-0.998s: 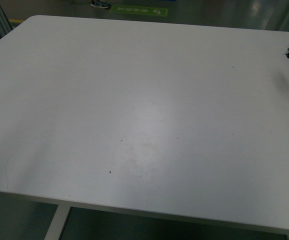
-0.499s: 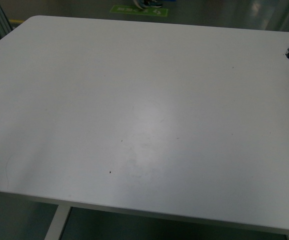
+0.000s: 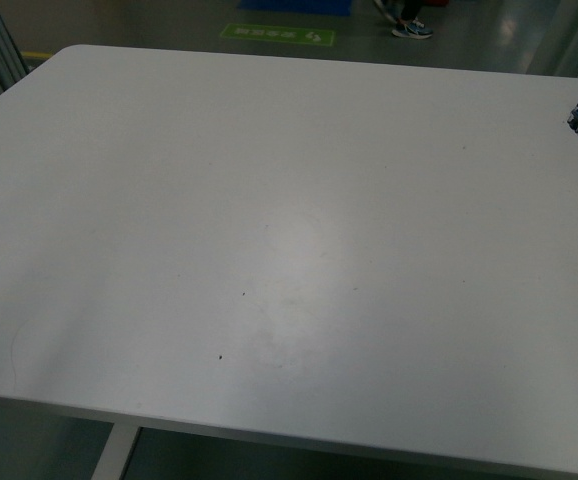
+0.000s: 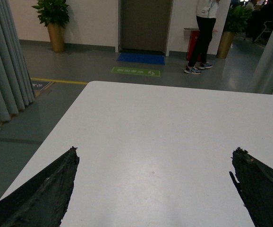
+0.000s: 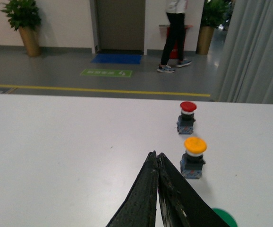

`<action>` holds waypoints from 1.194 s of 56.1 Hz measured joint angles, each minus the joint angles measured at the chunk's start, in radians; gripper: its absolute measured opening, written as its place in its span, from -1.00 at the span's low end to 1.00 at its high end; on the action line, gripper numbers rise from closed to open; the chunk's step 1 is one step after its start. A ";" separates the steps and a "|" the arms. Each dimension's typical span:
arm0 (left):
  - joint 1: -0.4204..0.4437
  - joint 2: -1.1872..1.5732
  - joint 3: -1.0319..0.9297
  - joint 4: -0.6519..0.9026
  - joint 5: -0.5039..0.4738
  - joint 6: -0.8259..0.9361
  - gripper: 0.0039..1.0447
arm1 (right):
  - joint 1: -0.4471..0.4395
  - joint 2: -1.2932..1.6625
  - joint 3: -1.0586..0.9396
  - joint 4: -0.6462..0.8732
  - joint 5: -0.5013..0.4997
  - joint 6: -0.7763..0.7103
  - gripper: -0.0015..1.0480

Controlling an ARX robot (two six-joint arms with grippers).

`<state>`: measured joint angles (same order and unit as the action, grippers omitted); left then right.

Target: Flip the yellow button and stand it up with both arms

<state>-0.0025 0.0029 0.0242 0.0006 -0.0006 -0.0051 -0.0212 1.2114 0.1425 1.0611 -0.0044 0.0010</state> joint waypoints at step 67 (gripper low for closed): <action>0.000 0.000 0.000 0.000 0.000 0.000 0.87 | 0.018 -0.817 -0.138 -0.666 0.003 0.000 -0.94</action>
<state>-0.0025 0.0029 0.0242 0.0006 -0.0006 -0.0051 -0.0029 0.3946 0.0048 0.3950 -0.0010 0.0006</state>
